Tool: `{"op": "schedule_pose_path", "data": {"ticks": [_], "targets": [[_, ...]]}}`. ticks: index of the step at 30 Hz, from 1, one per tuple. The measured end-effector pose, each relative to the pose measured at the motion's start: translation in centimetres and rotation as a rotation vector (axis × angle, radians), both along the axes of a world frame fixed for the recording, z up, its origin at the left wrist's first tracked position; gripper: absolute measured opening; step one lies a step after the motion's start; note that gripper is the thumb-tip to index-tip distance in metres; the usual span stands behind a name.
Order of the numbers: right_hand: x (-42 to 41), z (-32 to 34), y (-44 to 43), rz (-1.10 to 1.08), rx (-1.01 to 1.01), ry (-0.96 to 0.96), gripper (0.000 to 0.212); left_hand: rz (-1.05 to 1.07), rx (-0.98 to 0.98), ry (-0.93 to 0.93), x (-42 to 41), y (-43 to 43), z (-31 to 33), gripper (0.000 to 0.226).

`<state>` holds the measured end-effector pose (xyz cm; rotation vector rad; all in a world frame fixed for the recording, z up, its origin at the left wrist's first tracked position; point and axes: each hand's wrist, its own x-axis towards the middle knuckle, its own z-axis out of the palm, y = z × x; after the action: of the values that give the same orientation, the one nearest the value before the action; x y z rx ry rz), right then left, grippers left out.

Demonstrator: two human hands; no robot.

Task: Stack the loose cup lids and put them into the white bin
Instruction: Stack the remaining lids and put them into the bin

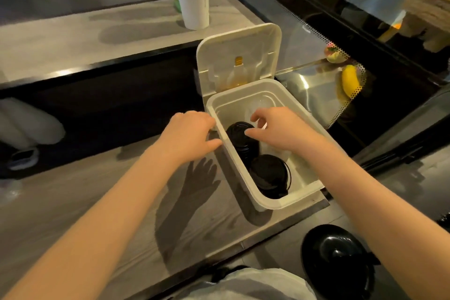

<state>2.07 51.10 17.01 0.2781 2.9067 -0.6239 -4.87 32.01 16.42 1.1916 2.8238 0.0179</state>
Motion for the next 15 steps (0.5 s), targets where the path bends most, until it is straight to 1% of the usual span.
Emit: {"op": "schedule_pose_path", "data": {"ticks": [4, 9, 15], "targets": [[-2.1, 0.6, -5.0, 0.176, 0.05, 0.085, 0.044, 0.14, -0.039, -0.021, 0.6, -5.6, 0.7, 0.053], [-4.3, -0.5, -12.2, 0.408, 0.086, 0.146, 0.046, 0.392, -0.114, -0.079, 2.1, -13.1, -0.4, 0.058], [-5.4, -3.2, -21.6, 0.587, 0.042, 0.046, 0.046, 0.646, -0.109, -0.173, 5.4, -22.7, -3.2, 0.052]]}}
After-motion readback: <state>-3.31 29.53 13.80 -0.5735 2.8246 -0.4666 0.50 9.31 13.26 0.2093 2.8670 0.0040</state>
